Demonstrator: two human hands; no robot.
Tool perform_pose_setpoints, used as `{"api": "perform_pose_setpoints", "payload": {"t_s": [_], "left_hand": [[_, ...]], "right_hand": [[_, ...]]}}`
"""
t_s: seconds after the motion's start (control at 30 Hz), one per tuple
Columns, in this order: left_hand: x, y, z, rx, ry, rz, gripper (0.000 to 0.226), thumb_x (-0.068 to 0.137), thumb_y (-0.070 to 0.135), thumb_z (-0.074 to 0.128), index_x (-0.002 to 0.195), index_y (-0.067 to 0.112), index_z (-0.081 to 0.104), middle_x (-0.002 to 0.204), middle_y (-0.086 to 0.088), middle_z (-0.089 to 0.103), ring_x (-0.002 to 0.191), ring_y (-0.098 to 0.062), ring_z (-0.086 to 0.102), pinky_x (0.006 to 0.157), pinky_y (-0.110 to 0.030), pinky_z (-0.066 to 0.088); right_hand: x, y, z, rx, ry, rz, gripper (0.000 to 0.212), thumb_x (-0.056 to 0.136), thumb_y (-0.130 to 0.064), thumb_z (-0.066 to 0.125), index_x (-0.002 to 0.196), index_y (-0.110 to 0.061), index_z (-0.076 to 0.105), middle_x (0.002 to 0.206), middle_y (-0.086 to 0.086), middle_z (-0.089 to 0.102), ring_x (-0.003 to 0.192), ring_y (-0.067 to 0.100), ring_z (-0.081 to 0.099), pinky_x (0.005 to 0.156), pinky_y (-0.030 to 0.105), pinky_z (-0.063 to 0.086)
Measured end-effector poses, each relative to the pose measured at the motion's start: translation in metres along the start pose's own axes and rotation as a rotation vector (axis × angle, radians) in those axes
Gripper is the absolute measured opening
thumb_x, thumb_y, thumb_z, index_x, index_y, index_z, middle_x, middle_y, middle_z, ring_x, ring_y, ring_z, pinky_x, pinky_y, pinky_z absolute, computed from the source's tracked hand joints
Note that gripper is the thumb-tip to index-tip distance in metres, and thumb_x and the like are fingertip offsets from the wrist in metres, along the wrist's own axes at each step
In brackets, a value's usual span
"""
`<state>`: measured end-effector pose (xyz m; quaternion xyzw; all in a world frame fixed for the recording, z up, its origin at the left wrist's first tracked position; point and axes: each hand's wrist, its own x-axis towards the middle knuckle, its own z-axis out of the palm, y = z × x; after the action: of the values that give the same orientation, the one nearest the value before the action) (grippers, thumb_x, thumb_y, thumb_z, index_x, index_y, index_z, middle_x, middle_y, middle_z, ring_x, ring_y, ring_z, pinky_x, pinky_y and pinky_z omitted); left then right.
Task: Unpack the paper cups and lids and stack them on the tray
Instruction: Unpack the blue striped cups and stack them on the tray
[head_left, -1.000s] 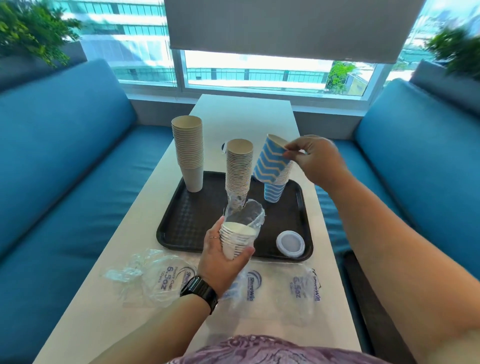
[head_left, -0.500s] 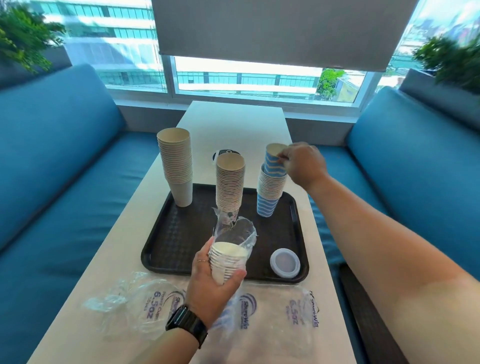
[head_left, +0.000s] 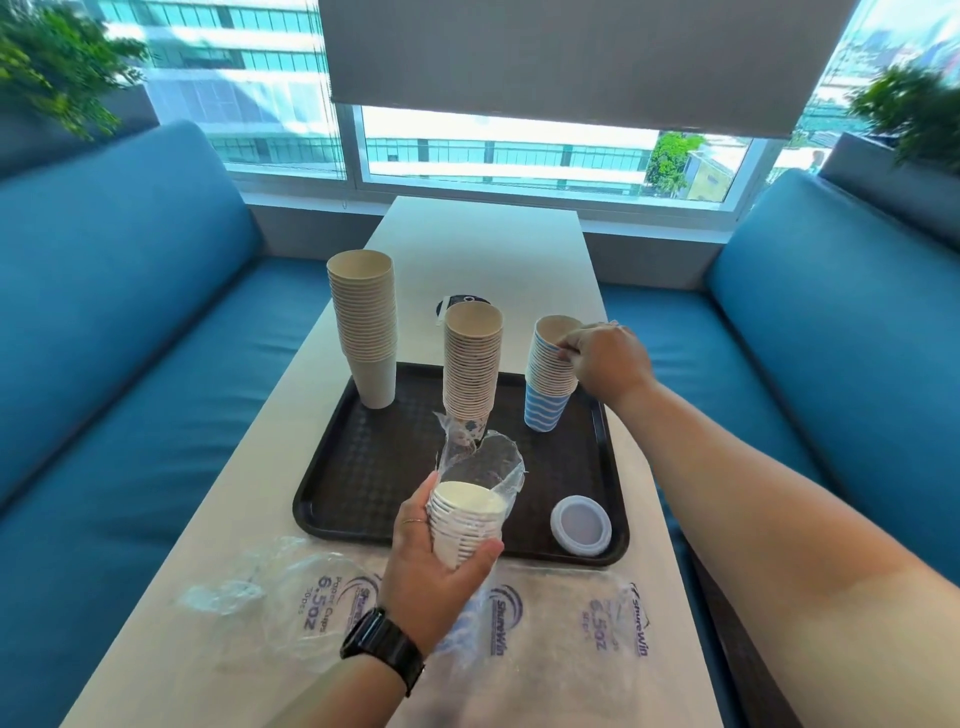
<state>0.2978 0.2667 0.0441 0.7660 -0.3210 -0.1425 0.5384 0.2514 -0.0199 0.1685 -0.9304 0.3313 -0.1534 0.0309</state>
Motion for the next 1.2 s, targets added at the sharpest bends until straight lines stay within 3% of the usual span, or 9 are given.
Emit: {"api": "perform_pose_setpoints", "payload": {"t_s": [0.2, 0.33, 0.47, 0.6, 0.67, 0.77, 0.87, 1.07, 1.2], "left_hand": [[0.0, 0.001, 0.001, 0.015, -0.001, -0.002, 0.101, 0.06, 0.069, 0.068, 0.146, 0.032, 0.031, 0.133, 0.013, 0.042, 0.117, -0.006, 0.051, 0.087, 0.004, 0.032], [-0.001, 0.004, -0.001, 0.021, -0.019, 0.003, 0.098, 0.067, 0.053, 0.081, 0.147, 0.03, 0.03, 0.132, 0.012, 0.039, 0.115, -0.004, 0.05, 0.082, 0.007, 0.031], [-0.003, 0.01, -0.002, 0.018, -0.026, -0.001, 0.096, 0.071, 0.04, 0.085, 0.148, 0.027, 0.029, 0.13, 0.012, 0.038, 0.114, -0.002, 0.048, 0.082, 0.009, 0.028], [-0.006, 0.014, -0.003, -0.003, -0.015, 0.011, 0.093, 0.065, 0.053, 0.078, 0.142, 0.037, 0.028, 0.132, 0.013, 0.038, 0.114, 0.001, 0.05, 0.089, 0.003, 0.033], [-0.007, 0.014, -0.003, 0.005, -0.021, 0.012, 0.092, 0.063, 0.057, 0.077, 0.139, 0.041, 0.026, 0.134, 0.011, 0.039, 0.116, -0.003, 0.052, 0.094, -0.009, 0.04], [-0.008, 0.012, -0.004, 0.019, -0.028, 0.02, 0.097, 0.065, 0.055, 0.081, 0.144, 0.033, 0.03, 0.137, 0.005, 0.041, 0.119, -0.007, 0.052, 0.098, -0.023, 0.044], [-0.009, 0.012, -0.006, 0.05, -0.037, 0.019, 0.097, 0.07, 0.04, 0.086, 0.148, 0.024, 0.031, 0.139, 0.002, 0.041, 0.12, -0.009, 0.051, 0.096, -0.021, 0.042], [-0.01, 0.015, -0.008, 0.09, -0.057, 0.029, 0.102, 0.073, 0.04, 0.084, 0.153, 0.021, 0.023, 0.136, 0.01, 0.031, 0.118, -0.001, 0.04, 0.093, -0.014, 0.036], [-0.011, 0.014, -0.007, 0.095, -0.081, 0.028, 0.105, 0.071, 0.041, 0.085, 0.153, 0.02, 0.022, 0.142, 0.003, 0.035, 0.119, -0.003, 0.044, 0.091, -0.008, 0.034]], "right_hand": [[-0.004, -0.002, -0.006, 0.124, 0.064, 0.045, 0.029, 0.094, -0.024, 0.059, 0.12, -0.02, 0.068, 0.13, 0.01, 0.063, 0.124, 0.029, 0.053, 0.116, 0.037, 0.019], [-0.013, -0.014, -0.025, 0.259, 0.154, 0.04, 0.021, 0.092, -0.027, 0.061, 0.107, -0.02, 0.073, 0.116, 0.002, 0.068, 0.113, 0.025, 0.057, 0.097, 0.032, 0.038], [-0.031, -0.04, -0.047, 0.401, 0.159, -0.011, 0.017, 0.09, -0.029, 0.064, 0.102, -0.023, 0.075, 0.106, -0.003, 0.07, 0.099, 0.015, 0.061, 0.082, 0.024, 0.041], [-0.063, -0.071, -0.054, 0.487, -0.016, -0.127, 0.015, 0.088, -0.03, 0.069, 0.1, -0.023, 0.075, 0.097, -0.005, 0.072, 0.09, 0.01, 0.063, 0.083, 0.028, 0.049], [-0.08, -0.083, -0.049, 0.524, -0.131, -0.158, 0.015, 0.087, -0.031, 0.07, 0.099, -0.023, 0.075, 0.095, -0.006, 0.072, 0.088, 0.01, 0.065, 0.084, 0.03, 0.052], [-0.103, -0.097, -0.039, 0.545, -0.252, -0.188, 0.013, 0.088, -0.027, 0.07, 0.098, -0.021, 0.075, 0.088, -0.009, 0.069, 0.081, 0.005, 0.063, 0.076, 0.022, 0.05], [-0.117, -0.103, -0.03, 0.464, -0.319, -0.245, 0.013, 0.088, -0.027, 0.068, 0.097, -0.02, 0.075, 0.084, -0.012, 0.064, 0.078, 0.004, 0.06, 0.073, 0.019, 0.047], [-0.126, -0.104, -0.018, 0.345, -0.412, -0.261, 0.016, 0.087, -0.032, 0.067, 0.096, -0.024, 0.077, 0.09, -0.011, 0.071, 0.082, 0.006, 0.062, 0.081, 0.031, 0.053], [-0.127, -0.102, -0.019, 0.329, -0.466, -0.243, 0.016, 0.087, -0.032, 0.067, 0.096, -0.024, 0.078, 0.088, -0.009, 0.072, 0.08, 0.005, 0.062, 0.078, 0.027, 0.052]]}}
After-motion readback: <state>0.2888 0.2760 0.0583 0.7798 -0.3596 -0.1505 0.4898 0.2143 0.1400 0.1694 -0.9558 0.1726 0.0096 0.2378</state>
